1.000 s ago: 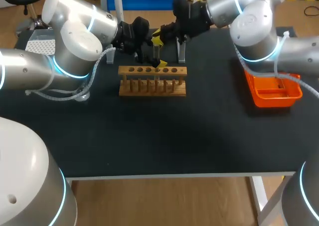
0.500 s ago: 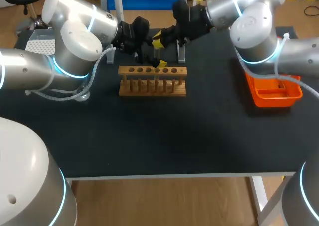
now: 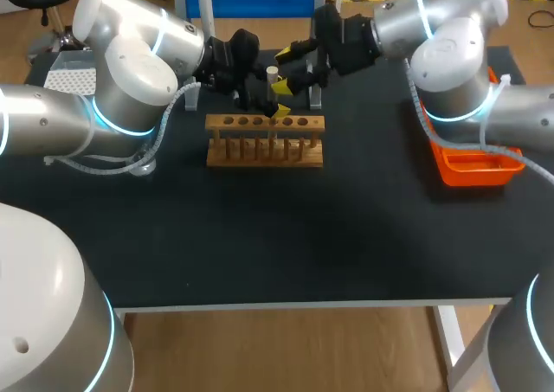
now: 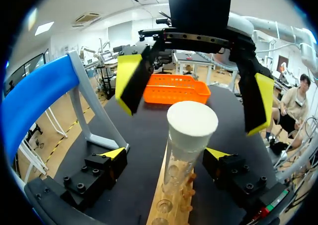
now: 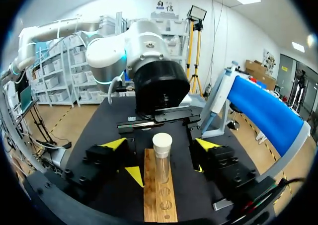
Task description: Invert the test tube, pick up the pipette, mount the tip to pipette, aspirate from beaker and dispense into the tube, eject the tip, return the pipette, and cap with the stopper.
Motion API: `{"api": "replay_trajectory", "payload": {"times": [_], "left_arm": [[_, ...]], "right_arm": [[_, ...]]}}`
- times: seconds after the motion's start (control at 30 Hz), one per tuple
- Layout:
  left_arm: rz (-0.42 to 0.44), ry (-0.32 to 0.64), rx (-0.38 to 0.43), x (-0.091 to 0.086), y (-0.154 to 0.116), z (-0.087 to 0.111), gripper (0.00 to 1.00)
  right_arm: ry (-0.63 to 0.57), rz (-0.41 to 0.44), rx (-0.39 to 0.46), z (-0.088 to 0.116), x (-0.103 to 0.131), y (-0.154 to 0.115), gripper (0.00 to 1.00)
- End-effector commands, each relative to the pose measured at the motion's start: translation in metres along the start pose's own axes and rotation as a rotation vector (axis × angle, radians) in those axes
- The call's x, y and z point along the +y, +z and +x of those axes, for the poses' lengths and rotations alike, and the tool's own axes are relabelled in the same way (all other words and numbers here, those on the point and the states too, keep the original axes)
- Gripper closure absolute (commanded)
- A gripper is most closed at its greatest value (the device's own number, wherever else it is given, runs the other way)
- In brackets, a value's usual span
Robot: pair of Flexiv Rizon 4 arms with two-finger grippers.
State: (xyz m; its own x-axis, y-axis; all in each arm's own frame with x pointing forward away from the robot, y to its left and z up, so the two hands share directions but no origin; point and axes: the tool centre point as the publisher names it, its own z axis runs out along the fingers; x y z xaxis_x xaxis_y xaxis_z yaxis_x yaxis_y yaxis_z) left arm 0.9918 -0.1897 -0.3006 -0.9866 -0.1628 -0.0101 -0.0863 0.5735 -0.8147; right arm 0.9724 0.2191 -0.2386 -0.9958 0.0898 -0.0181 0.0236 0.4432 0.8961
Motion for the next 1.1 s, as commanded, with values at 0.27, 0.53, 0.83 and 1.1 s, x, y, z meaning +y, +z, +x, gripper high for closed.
{"api": "replay_trajectory", "payload": {"times": [0.27,0.53,0.83,1.1], "left_arm": [[-0.003,-0.001,0.004,0.000,0.000,-0.001,0.00],[-0.003,-0.001,0.004,0.000,0.000,-0.001,0.00],[-0.003,-0.001,0.004,0.000,0.000,-0.001,0.00],[-0.003,-0.001,0.004,0.000,0.000,-0.001,0.00]], "right_arm": [[-0.065,-0.247,0.040,0.008,0.000,-0.014,0.89],[-0.095,-0.388,0.087,0.009,0.011,-0.015,1.00],[-0.045,-0.513,0.131,0.004,0.018,-0.012,1.00],[-0.031,-0.524,0.149,0.001,0.025,-0.008,1.00]]}}
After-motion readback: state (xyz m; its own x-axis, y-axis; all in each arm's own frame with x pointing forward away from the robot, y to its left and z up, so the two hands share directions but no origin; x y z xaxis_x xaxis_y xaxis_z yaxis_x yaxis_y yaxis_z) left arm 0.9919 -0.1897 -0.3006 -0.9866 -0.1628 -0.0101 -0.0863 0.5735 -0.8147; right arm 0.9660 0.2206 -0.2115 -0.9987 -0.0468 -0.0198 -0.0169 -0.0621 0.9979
